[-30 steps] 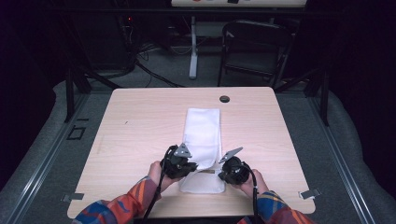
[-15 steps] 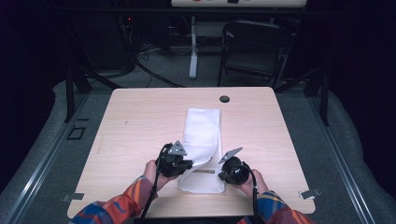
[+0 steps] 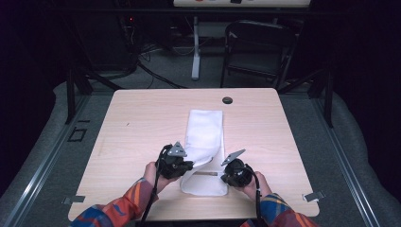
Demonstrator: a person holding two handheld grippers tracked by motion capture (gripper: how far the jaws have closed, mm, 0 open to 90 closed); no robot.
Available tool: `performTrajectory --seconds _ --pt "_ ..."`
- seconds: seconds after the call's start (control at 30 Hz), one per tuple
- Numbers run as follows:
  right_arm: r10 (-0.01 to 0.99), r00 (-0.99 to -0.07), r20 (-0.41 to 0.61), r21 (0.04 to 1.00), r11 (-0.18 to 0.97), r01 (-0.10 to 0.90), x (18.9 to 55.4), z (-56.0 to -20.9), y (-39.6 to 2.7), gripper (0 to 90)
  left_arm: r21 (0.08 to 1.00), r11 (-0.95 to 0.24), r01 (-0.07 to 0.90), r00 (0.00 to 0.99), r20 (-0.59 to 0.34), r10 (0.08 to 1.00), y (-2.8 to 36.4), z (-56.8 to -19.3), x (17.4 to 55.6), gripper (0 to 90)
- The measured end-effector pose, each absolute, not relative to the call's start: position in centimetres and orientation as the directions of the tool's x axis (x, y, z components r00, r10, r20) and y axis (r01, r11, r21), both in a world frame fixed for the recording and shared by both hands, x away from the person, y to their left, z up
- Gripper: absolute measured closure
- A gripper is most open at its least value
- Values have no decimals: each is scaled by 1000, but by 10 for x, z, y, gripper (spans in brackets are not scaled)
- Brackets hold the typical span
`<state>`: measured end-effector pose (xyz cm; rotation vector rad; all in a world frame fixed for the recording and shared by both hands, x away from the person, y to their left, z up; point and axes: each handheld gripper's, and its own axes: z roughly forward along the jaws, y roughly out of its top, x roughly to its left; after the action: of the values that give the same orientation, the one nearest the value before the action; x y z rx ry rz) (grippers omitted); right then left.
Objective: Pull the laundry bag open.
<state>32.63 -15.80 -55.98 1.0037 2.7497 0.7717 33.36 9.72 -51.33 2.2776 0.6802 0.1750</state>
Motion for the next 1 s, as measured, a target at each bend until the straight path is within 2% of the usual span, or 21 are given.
performTrajectory --seconds 1.0 --pt "630 -774 64 493 654 574 326 -559 -157 900 693 -563 451 809 -51 586 130 -507 331 863"
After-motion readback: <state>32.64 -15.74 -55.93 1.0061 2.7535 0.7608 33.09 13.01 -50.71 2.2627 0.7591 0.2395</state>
